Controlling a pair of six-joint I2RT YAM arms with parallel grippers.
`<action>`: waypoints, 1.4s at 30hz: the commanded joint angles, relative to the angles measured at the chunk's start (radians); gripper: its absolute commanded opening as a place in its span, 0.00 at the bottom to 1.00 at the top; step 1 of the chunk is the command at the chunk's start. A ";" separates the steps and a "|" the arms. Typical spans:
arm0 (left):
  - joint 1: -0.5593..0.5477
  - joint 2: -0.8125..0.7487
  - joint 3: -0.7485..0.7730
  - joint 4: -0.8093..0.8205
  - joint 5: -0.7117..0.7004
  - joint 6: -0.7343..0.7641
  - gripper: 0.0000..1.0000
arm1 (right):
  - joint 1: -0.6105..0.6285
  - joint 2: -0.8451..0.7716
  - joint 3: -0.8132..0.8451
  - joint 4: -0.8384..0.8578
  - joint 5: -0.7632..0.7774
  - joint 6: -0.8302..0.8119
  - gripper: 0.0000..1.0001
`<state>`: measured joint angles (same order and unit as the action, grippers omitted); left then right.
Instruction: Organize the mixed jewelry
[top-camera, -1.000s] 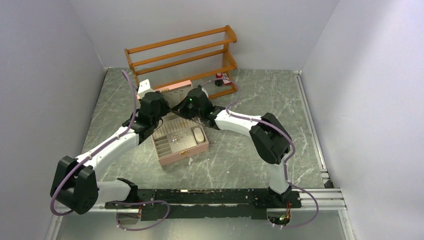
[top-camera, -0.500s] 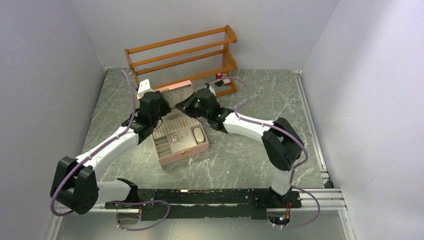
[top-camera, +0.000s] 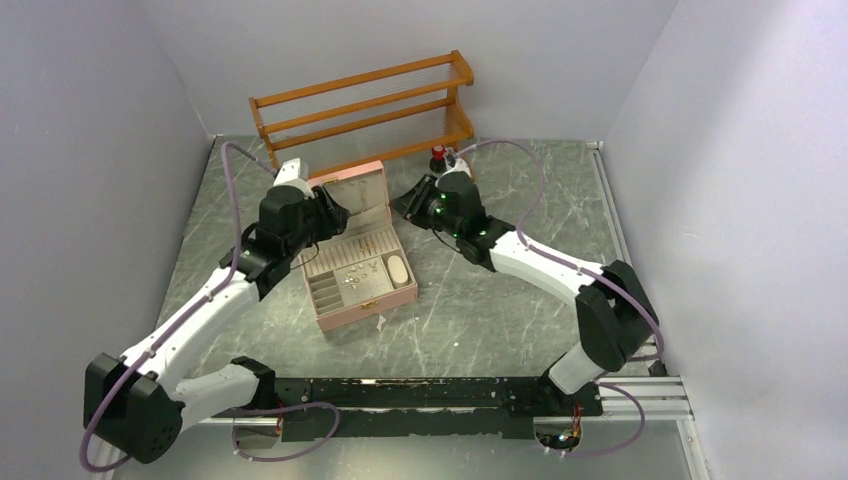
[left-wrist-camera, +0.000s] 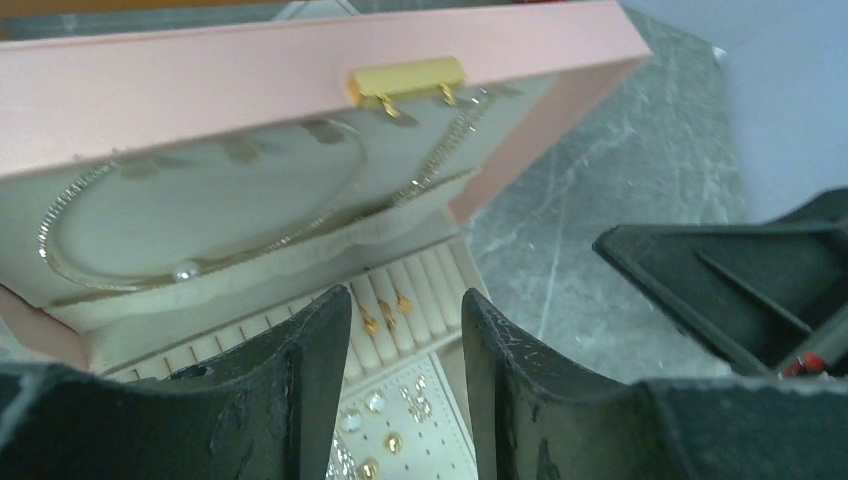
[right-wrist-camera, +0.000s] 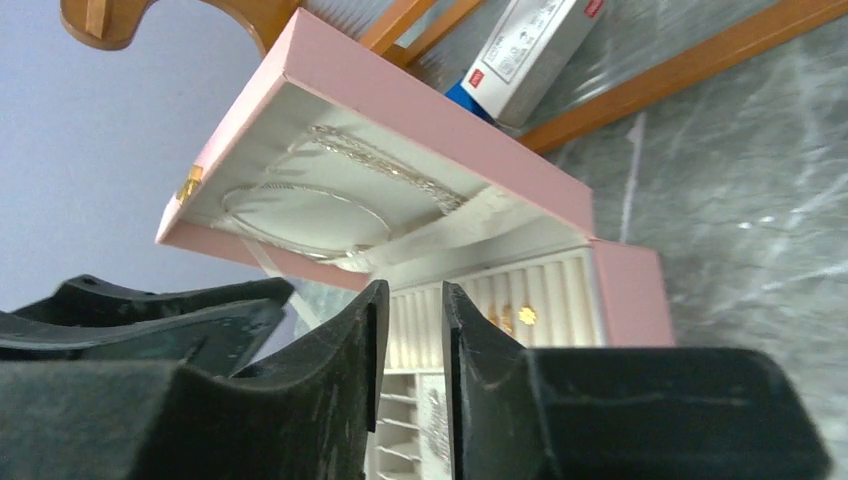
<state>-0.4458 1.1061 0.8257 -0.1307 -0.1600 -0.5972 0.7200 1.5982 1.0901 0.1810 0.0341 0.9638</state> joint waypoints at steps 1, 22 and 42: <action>0.009 -0.085 0.036 -0.086 0.128 0.044 0.51 | -0.041 -0.099 -0.057 -0.011 -0.102 -0.206 0.33; 0.026 -0.191 0.301 -0.403 -0.258 0.118 0.95 | -0.040 0.024 0.379 -0.252 0.107 -0.382 0.72; 0.105 -0.126 0.322 -0.375 -0.161 0.169 0.92 | -0.003 0.229 0.498 -0.463 -0.069 -0.378 0.48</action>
<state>-0.3508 1.0233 1.1271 -0.5076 -0.3550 -0.4648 0.7013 1.8580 1.6596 -0.2020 0.0650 0.6025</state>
